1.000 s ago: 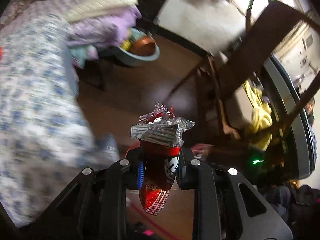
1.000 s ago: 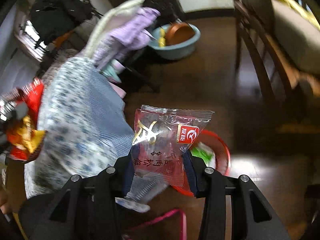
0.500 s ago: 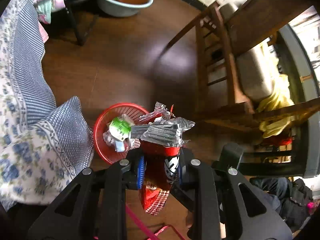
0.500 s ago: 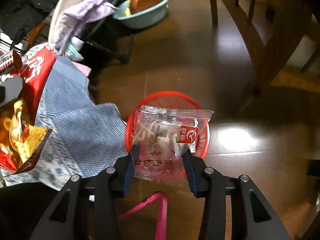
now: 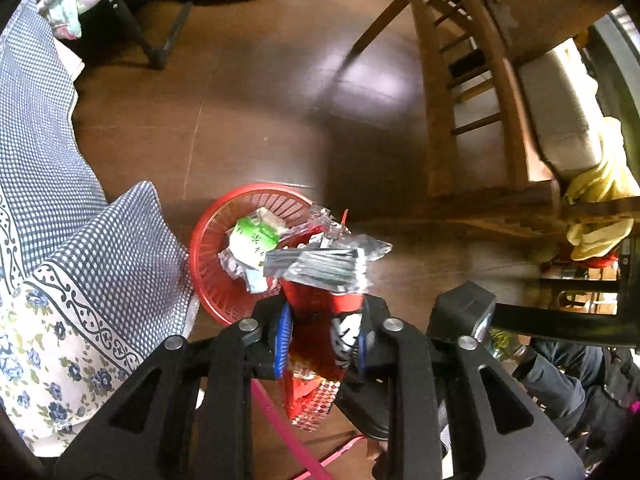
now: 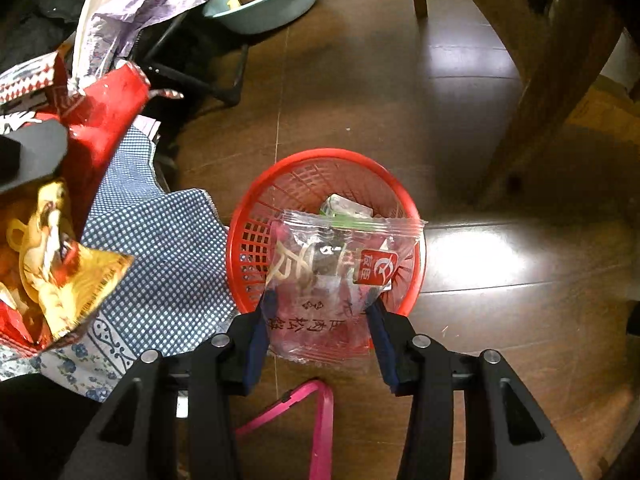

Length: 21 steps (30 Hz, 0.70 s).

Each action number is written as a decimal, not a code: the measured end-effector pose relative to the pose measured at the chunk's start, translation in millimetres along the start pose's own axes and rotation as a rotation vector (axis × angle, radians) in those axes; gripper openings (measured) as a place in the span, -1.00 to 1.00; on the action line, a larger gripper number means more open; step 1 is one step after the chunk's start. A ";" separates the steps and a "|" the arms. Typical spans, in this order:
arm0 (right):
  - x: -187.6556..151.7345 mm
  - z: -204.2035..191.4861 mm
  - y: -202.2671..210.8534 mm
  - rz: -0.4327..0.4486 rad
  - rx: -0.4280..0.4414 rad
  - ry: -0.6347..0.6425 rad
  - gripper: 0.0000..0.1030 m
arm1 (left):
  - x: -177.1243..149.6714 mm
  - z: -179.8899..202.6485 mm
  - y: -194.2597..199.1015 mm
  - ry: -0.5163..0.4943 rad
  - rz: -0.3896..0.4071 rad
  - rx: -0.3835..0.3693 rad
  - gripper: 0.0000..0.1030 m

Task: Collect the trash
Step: 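Carry both bags to the red wastebasket and open both tools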

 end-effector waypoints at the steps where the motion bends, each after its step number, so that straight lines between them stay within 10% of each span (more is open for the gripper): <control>1: 1.1 -0.6 -1.1 0.002 -0.004 0.001 -0.01 | 0.5 1.3 -1.7 -0.007 -0.005 0.010 -0.41; 5: 2.3 -1.4 1.5 0.039 -0.057 -0.002 0.27 | 2.5 3.5 -4.8 -0.032 -0.004 0.063 -0.06; 21: 1.1 11.0 16.9 0.038 -0.110 -0.009 0.30 | -4.1 -3.2 -0.3 0.019 -0.035 0.047 0.33</control>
Point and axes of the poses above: each gripper's, at about its wrist camera, not at the fingertips, and y roughly against the way its jaws point, z to its right, x to its top, the point moved 1 cm from there along -y, roughly the way its jaws point, and after that the axes turned 5 degrees about -x, right-handed, at the moved point
